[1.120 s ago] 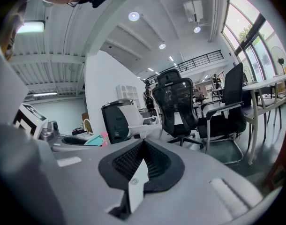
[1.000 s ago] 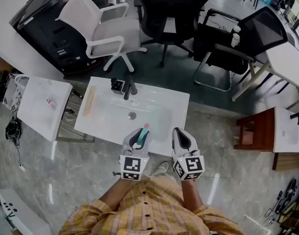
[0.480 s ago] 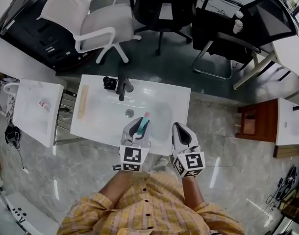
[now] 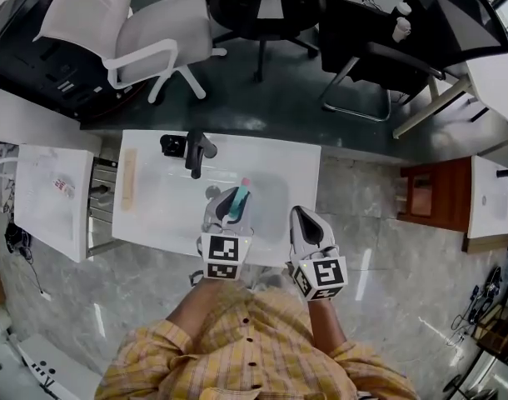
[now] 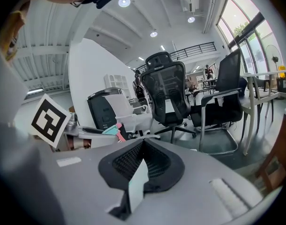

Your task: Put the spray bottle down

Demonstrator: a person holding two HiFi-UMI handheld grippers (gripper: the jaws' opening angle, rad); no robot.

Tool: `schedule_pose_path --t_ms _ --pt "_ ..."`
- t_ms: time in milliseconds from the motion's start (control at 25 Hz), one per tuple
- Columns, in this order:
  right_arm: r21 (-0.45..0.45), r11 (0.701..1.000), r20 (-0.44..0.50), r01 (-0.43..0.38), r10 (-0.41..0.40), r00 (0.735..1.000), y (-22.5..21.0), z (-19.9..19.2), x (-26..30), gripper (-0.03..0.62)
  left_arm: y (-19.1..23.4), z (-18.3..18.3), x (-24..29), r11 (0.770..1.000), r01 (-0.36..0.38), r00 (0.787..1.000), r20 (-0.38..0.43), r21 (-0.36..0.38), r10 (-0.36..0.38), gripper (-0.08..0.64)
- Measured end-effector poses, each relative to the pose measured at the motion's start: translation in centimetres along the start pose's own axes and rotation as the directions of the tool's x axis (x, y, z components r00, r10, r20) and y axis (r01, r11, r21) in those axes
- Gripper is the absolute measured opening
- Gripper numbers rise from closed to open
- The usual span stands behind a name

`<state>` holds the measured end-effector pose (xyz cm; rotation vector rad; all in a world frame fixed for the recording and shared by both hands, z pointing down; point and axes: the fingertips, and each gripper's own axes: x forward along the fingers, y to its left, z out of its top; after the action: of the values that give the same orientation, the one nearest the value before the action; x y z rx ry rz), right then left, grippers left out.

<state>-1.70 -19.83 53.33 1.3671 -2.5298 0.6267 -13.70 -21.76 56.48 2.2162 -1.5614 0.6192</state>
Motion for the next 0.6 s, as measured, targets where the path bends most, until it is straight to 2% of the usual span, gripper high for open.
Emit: schedule_pose_path --t_ms 320,600 --pt "0.013 1.000 -0.015 0.017 -0.017 1.000 -0.7 -0.7 0.9 0.002 0.5 0.2 2.7 1.000 0.017 0.999 -0.031 -0.008 -0.018 0.100" --pt "0.028 0.999 -0.026 0.037 -0.037 0.999 -1.1 -1.4 1.4 0.002 1.3 1.6 5.1 1.000 0.021 1.000 0.016 0.009 -0.021 0.100"
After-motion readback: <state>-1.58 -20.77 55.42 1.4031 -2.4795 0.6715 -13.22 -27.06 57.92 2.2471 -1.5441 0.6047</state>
